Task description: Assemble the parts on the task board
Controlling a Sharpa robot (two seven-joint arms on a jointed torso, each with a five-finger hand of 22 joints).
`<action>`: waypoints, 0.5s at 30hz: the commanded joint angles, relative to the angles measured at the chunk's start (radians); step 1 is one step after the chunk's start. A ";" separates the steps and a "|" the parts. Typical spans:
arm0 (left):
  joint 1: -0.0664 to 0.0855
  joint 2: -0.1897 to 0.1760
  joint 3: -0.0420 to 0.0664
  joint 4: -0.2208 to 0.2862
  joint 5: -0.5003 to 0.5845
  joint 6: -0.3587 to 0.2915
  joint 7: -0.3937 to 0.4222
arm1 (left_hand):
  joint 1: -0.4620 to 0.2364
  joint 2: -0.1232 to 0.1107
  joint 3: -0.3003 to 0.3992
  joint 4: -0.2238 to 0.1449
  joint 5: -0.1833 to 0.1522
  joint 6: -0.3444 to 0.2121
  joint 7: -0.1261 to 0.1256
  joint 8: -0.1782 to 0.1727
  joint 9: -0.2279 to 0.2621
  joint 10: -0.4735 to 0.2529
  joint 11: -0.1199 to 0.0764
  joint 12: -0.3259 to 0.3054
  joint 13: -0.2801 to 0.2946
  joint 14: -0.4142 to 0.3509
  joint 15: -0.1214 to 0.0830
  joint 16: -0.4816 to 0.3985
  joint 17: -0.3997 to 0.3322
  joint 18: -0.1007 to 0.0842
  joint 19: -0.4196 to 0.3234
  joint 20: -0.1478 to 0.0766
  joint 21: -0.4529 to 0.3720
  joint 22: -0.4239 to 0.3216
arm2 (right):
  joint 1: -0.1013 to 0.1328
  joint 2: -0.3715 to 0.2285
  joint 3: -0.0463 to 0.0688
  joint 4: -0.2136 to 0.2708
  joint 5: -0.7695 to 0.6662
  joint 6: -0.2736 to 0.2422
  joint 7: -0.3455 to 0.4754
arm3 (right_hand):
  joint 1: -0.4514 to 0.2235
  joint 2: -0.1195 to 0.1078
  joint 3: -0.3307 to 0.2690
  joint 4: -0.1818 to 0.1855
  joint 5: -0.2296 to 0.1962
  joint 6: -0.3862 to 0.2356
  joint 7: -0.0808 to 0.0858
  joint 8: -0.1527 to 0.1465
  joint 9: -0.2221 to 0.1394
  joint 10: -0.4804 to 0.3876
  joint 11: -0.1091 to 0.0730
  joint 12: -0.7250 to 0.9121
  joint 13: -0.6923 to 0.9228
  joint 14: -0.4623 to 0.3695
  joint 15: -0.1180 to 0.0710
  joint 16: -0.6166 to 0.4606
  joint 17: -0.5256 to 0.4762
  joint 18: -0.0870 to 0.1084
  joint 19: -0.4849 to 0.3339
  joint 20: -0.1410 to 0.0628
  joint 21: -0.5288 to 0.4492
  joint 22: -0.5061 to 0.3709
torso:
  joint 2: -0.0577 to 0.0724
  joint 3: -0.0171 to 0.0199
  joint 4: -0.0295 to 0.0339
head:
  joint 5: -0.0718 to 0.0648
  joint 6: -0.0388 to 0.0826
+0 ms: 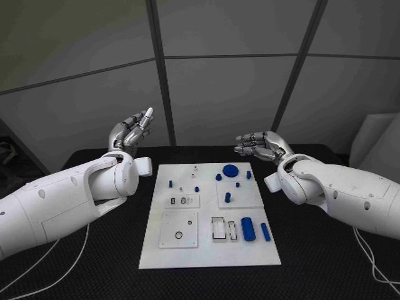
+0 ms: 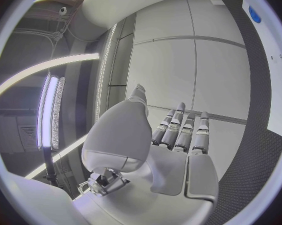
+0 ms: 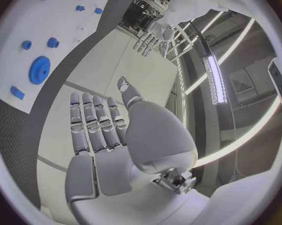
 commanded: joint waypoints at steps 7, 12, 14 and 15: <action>0.002 -0.065 0.000 0.110 0.000 0.094 0.010 | 0.048 0.026 -0.019 -0.071 0.002 0.173 0.077 0.031 0.018 0.158 0.037 0.062 0.006 0.373 0.028 0.060 0.027 -0.015 0.340 0.019 0.169 0.070 | 0.056 0.013 0.002 -0.022 -0.398 0.054 -0.098 | 0.009 0.010 0.030 -0.111 0.022 0.222 -0.014 0.012 0.007 0.271 -0.067 -0.002 0.005 0.341 -0.097 0.063 0.041 0.011 0.284 -0.095 0.215 0.086 | 0.068 0.0003 0.0209 | -0.018 0.015; 0.001 -0.094 0.000 0.166 -0.006 0.111 0.009 | 0.063 0.035 -0.029 -0.106 0.002 0.337 0.083 0.062 0.037 0.223 0.038 0.077 0.006 0.494 0.024 0.082 0.031 -0.014 0.411 0.015 0.207 0.078 | 0.081 0.023 0.002 -0.014 -0.571 0.100 -0.155 | -0.008 0.007 0.038 -0.145 0.028 0.261 -0.035 0.007 0.009 0.335 -0.097 -0.009 0.004 0.493 -0.147 0.121 0.087 0.010 0.363 -0.143 0.346 0.157 | 0.101 0.0011 0.0259 | -0.027 0.028; 0.000 -0.103 0.000 0.186 -0.013 0.118 0.007 | 0.065 0.040 -0.034 -0.117 0.001 0.357 0.083 0.067 0.041 0.246 0.034 0.080 0.004 0.522 0.019 0.087 0.029 -0.012 0.435 0.012 0.220 0.081 | 0.089 0.026 0.002 -0.008 -0.644 0.121 -0.180 | -0.018 0.004 0.041 -0.155 0.032 0.274 -0.042 0.003 0.010 0.348 -0.107 -0.014 0.004 0.546 -0.158 0.146 0.113 0.012 0.387 -0.159 0.395 0.185 | 0.112 0.0006 0.0286 | -0.032 0.032; 0.000 -0.107 0.000 0.194 -0.016 0.122 0.006 | 0.067 0.042 -0.036 -0.123 0.001 0.366 0.081 0.068 0.043 0.255 0.031 0.080 0.004 0.537 0.016 0.090 0.029 -0.011 0.447 0.010 0.226 0.082 | 0.093 0.028 0.002 -0.005 -0.681 0.132 -0.193 | -0.021 0.003 0.043 -0.156 0.033 0.277 -0.044 0.000 0.010 0.351 -0.110 -0.014 0.003 0.568 -0.164 0.160 0.124 0.012 0.396 -0.164 0.412 0.195 | 0.117 0.0003 0.0297 | -0.034 0.035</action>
